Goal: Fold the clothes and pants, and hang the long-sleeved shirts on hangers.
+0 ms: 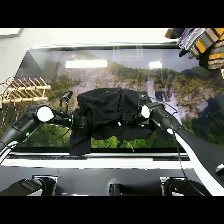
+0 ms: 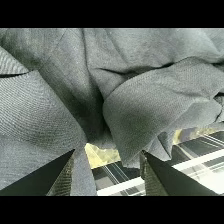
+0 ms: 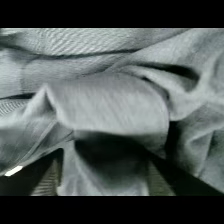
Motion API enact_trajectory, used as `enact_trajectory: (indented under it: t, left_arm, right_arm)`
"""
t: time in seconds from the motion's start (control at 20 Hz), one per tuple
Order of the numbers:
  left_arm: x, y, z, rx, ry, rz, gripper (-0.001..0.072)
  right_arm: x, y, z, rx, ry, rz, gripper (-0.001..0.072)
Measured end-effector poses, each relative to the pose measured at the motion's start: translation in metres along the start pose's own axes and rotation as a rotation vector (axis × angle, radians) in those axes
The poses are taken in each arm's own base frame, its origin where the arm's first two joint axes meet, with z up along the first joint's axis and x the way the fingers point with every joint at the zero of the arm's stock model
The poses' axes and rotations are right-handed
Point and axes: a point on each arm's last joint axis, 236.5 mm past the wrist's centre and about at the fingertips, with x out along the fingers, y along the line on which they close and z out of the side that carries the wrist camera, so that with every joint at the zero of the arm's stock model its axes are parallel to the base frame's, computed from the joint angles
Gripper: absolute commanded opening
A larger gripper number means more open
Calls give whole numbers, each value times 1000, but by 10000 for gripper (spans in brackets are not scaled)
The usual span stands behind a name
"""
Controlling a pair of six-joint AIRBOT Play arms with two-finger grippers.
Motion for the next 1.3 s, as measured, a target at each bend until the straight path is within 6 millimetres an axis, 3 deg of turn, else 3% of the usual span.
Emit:
enact_trajectory:
  t: [0.1,0.15,0.2,0.35,0.55,0.85,1.05,1.3]
  left_arm:
    - [1,0,0,-1,1,1,476]
    - [1,0,0,-1,1,1,476]
    - [1,0,0,-1,1,1,476]
    - [1,0,0,-1,1,1,476]
    - [1,0,0,-1,1,1,476]
    - [1,0,0,-1,1,1,476]
    - [1,-1,-2,2,6,-1,477]
    - [7,-19,-15,33,33,-14,477]
  right_arm:
    - [7,-2,1,7,2,-6,260]
    - [9,-2,2,7,0,-7,79]
    - [9,-2,3,14,-6,-6,44]
    - [4,1,7,19,-21,1,30]
    - [-19,2,8,13,-41,1,30]
    - [-44,0,-5,9,-12,-10,29]
    - [-77,1,-14,23,-18,0,29]
    - [-103,-8,-33,37,18,-30,29]
